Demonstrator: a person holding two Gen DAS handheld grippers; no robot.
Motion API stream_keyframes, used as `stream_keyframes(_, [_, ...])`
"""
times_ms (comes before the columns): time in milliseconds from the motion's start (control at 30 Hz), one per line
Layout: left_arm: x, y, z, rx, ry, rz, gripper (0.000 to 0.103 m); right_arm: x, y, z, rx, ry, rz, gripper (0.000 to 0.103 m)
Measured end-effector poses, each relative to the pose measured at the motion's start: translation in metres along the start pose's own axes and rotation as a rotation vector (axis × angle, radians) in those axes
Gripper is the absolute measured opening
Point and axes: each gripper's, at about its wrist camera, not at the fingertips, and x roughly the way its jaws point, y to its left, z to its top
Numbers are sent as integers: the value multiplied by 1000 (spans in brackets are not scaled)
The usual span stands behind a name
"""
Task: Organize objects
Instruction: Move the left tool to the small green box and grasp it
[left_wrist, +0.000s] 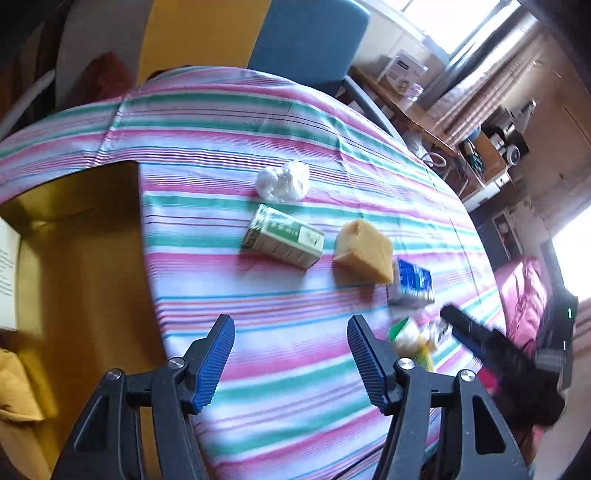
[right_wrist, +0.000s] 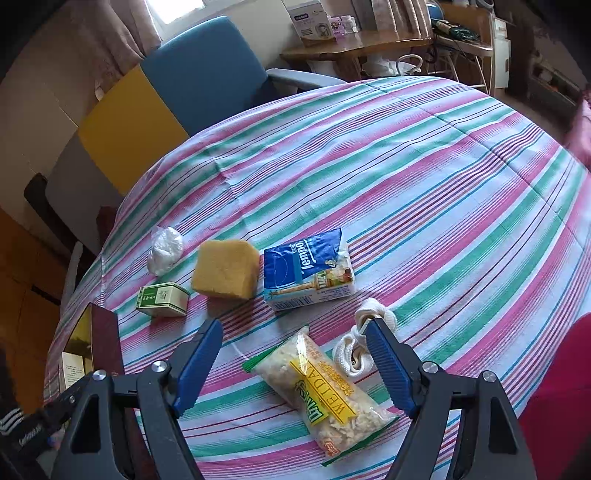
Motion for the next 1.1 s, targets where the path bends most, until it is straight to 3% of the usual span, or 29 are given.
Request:
stream_keyframes(200, [51,-16,28,-70,42,39,65,-2,2,0,-9,-3,35,81])
stream_keyframes(400, [83,-4,48,-197,49,66,75,-1,-2,2,21,7,75,82])
stream_keyframes(533, [96,2,60,-228,42,101,75,1,-2,2,22,15,96,82])
stream_keyframes(800, [114,-17,74,-76,40,218,73,1,-3,2,34,20,115,82])
stream_keyframes(833, [114,-19,73,-49,38,234,71,1,-2,1,28,22,113,82])
stream_keyframes(967, [108,-21,58,58,6,286,33,2,2,0,-1,28,102,82])
stream_keyframes(1100, [94,-14,40,110,2,273,31,8,10,-3,-56,51,55,79])
